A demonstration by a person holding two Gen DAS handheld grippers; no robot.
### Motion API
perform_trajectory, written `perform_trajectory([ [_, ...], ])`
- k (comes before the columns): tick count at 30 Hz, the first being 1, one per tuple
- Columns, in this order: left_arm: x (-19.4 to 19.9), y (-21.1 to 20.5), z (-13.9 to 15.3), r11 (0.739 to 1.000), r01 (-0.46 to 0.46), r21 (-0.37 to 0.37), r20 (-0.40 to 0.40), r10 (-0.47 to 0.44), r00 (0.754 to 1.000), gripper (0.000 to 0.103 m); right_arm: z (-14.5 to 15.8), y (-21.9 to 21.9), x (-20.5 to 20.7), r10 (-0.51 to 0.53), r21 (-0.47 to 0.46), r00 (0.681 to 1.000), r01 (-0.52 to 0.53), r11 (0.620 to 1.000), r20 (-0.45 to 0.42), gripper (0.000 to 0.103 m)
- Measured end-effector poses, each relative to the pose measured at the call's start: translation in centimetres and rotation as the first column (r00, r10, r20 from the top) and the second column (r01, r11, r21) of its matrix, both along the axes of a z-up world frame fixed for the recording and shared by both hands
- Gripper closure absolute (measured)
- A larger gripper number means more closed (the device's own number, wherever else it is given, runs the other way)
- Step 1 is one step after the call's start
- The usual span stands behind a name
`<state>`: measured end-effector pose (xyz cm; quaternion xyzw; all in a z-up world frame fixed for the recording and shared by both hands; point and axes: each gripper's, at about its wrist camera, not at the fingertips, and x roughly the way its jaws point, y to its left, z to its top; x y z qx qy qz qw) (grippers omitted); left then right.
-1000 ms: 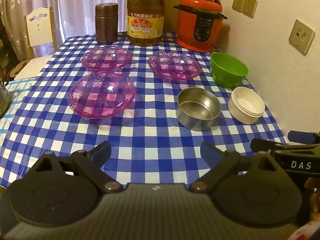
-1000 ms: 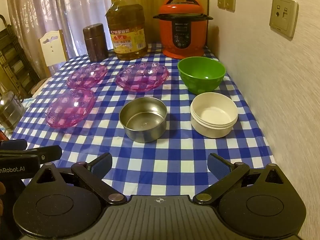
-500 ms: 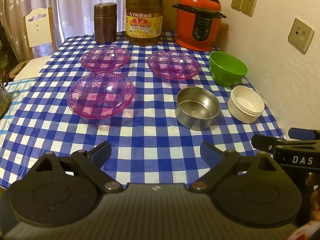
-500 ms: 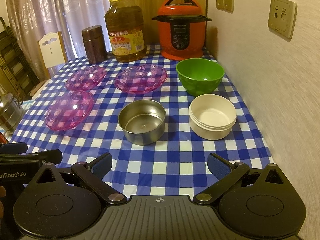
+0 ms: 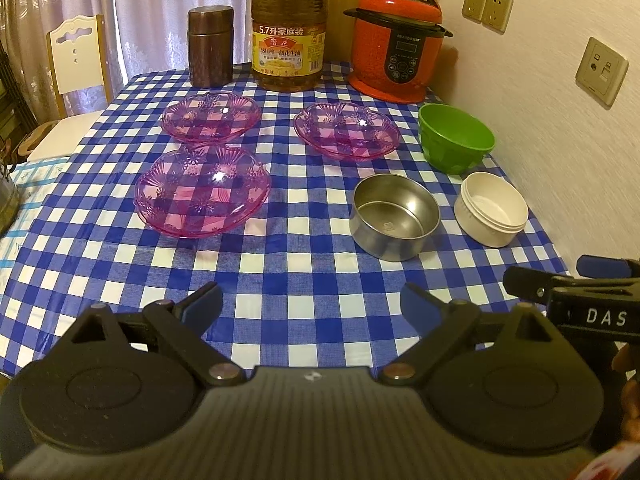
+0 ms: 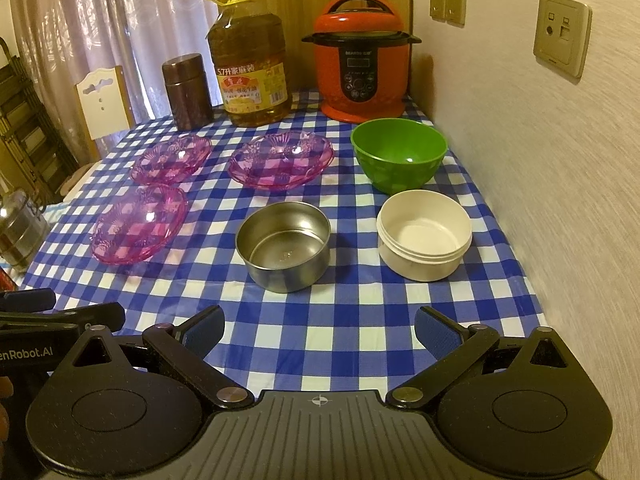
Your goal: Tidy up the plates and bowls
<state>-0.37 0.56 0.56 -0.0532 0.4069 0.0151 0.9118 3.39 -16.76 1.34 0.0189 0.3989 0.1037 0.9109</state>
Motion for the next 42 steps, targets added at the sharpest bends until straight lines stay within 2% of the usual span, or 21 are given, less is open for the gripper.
perform_trajectory([
  [42,0.09,-0.25,0.00,1.000,0.000,-0.002,-0.003,0.000,1.000,0.010,0.02,-0.01,0.05,-0.002,0.003,1.000,0.002,1.000,0.004,0.002],
])
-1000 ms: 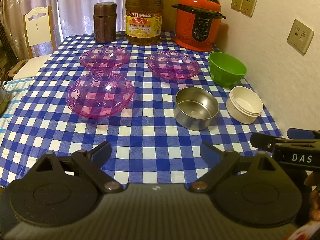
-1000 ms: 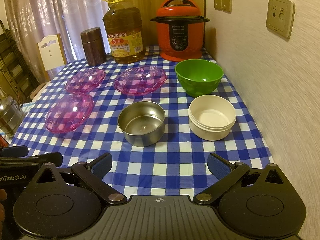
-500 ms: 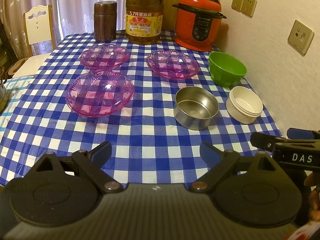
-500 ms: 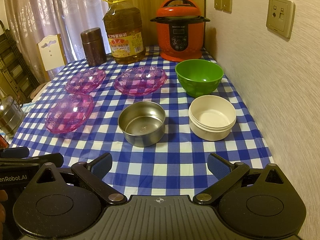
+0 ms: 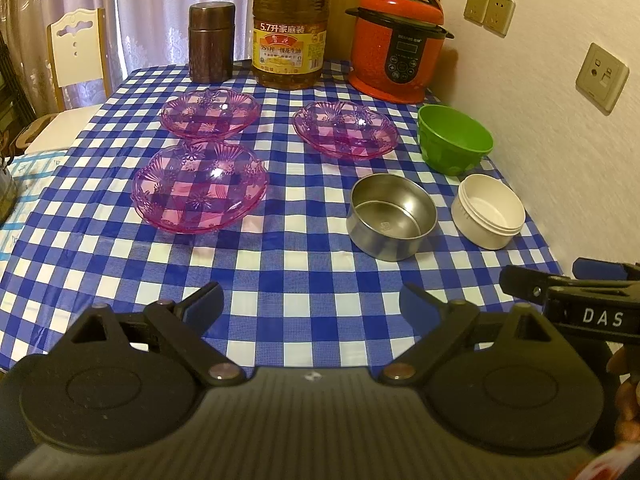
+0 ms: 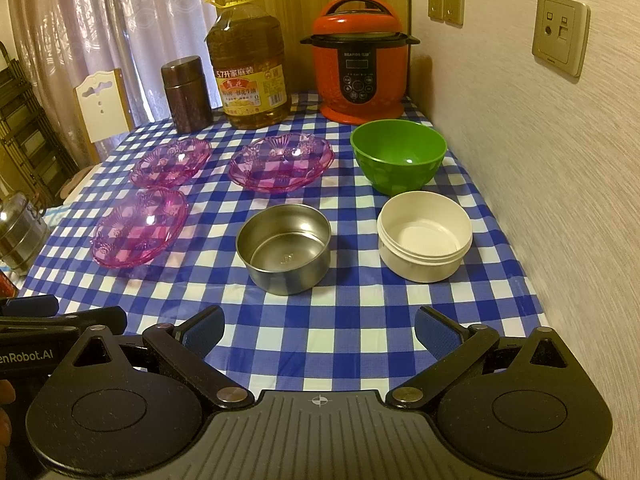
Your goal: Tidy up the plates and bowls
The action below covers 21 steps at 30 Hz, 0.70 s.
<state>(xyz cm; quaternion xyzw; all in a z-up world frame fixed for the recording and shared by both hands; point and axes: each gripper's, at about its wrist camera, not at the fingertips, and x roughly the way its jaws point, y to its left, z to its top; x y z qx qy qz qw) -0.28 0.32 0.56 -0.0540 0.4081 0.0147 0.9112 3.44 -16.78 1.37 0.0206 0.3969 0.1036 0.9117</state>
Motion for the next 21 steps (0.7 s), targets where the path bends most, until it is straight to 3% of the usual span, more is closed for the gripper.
perform_trajectory([
  [11,0.6,1.5,0.4,0.999,-0.033,-0.040,0.004,0.034,0.999,0.011,0.5,0.3,0.9,-0.023,0.019,1.000,0.023,1.000,0.008,0.002],
  [21,3.0,9.0,1.4,0.993,-0.092,-0.069,0.028,0.094,0.995,0.011,0.1,3.3,3.6,-0.016,0.141,1.000,0.017,0.990,-0.012,0.002],
])
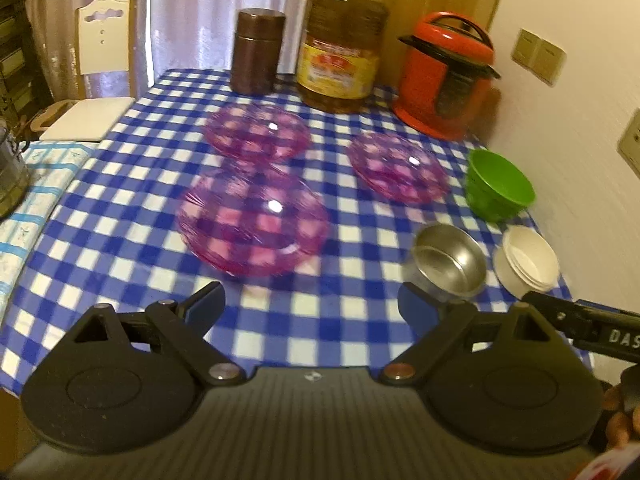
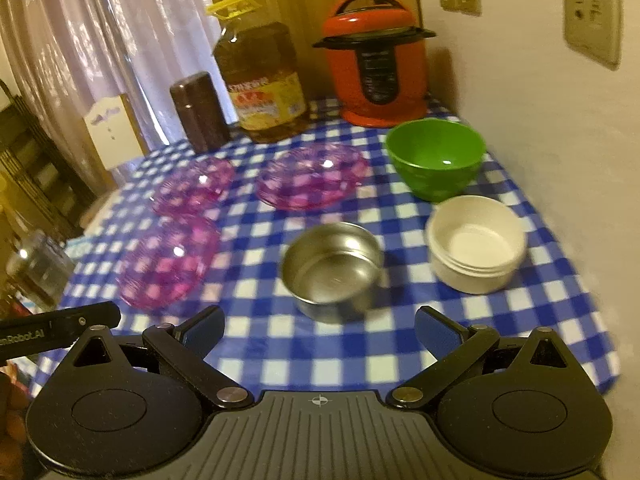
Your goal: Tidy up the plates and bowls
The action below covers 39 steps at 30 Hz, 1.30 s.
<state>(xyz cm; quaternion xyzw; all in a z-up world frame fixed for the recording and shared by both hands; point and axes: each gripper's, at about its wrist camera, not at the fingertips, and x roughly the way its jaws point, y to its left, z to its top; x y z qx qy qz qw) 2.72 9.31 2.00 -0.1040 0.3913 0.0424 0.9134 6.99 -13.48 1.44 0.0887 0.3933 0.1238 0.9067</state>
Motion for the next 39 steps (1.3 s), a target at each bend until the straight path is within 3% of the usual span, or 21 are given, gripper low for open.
perform_trajectory([
  [10,4.9,8.5,-0.6,0.999,-0.045,-0.004,0.009,0.045,0.999,0.014,-0.4,6.0,5.5,0.077,0.079,0.997,-0.078,0.994,0.018,0.003],
  [12,6.2,9.8,-1.0,0.999,-0.041,0.016,0.006,0.041,0.999,0.014,-0.8,7.1,6.6,0.092,0.084,0.996,-0.093,0.992,0.017,0.015],
  [19,9.5,12.3,-3.7,0.999,0.010,0.039,-0.024,-0.009,1.000,0.020,-3.1,11.4,10.4,0.140,0.095,0.990,-0.138,0.986,-0.011,0.028],
  [24,11.0,13.6,-6.0,0.999,0.032,0.024,-0.050,-0.030,0.998,0.030,-5.8,13.1,12.7,0.147,0.107,0.986,-0.139,0.985,-0.080,0.043],
  [34,13.3,15.5,-9.4,1.000,0.028,-0.001,-0.103,-0.028,0.994,0.050,-9.1,14.4,15.3,0.137,0.109,0.980,-0.122,0.987,-0.143,0.059],
  [36,13.7,15.9,-10.1,0.999,0.030,-0.013,-0.114,-0.032,0.993,0.061,-9.6,14.7,15.6,0.135,0.104,0.979,-0.120,0.987,-0.151,0.064],
  [39,14.1,15.9,-10.7,0.999,0.028,-0.021,-0.124,-0.031,0.992,0.069,-10.2,14.9,16.3,0.127,0.107,0.977,-0.110,0.988,-0.170,0.067],
])
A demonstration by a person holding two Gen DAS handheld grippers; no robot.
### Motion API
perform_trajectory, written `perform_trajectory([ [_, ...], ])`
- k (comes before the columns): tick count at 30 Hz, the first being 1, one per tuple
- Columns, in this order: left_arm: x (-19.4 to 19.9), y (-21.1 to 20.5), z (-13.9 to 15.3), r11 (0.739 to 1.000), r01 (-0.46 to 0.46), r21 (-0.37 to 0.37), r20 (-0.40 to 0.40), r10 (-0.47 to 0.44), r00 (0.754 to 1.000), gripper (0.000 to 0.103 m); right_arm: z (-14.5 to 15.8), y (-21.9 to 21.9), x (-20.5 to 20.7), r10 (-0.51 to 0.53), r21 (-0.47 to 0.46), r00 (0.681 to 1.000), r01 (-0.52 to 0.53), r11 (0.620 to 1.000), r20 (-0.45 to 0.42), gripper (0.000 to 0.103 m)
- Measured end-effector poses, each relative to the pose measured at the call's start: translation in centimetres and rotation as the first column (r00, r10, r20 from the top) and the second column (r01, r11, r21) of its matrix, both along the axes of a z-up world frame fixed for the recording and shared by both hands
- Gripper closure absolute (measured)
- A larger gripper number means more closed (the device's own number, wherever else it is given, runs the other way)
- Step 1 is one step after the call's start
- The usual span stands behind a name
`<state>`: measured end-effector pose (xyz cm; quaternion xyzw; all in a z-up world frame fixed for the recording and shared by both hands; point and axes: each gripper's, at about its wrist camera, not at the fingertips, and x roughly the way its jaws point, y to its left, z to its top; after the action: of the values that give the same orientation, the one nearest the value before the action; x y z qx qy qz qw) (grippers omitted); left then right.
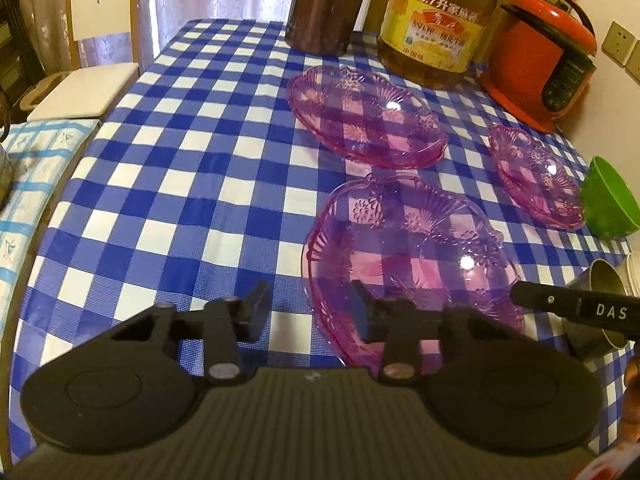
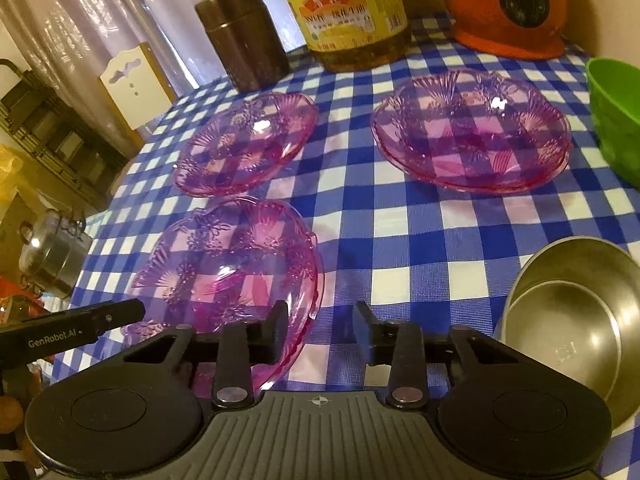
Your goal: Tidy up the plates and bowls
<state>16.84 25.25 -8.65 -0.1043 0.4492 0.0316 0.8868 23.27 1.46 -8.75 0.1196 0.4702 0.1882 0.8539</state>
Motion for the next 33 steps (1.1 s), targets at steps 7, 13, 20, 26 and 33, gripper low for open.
perform_trajectory([
  [7,0.2,0.2,-0.4,1.000,-0.001,-0.017,0.010,0.002,1.000,0.087,-0.9,0.0,0.7,-0.008,0.009,1.000,0.008,1.000,-0.030,0.071],
  [13,0.4,-0.3,-0.4,1.000,0.009,-0.013,0.009,-0.009,1.000,0.094,-1.0,0.2,0.5,-0.012,0.016,0.999,0.013,1.000,-0.036,0.083],
  [20,0.1,-0.4,0.2,1.000,0.016,-0.014,0.014,-0.016,1.000,0.095,-0.9,0.3,0.3,-0.021,0.025,0.999,0.022,0.999,-0.040,0.093],
  [26,-0.4,-1.1,1.9,1.000,0.016,0.009,0.041,-0.016,0.999,0.094,0.4,-0.3,0.0,-0.030,0.051,0.999,0.031,0.998,-0.030,0.093],
  [33,0.7,-2.8,5.4,1.000,0.019,-0.001,0.105,-0.019,0.994,0.095,3.9,-2.1,0.3,-0.052,0.071,0.998,0.050,0.996,0.020,0.094],
])
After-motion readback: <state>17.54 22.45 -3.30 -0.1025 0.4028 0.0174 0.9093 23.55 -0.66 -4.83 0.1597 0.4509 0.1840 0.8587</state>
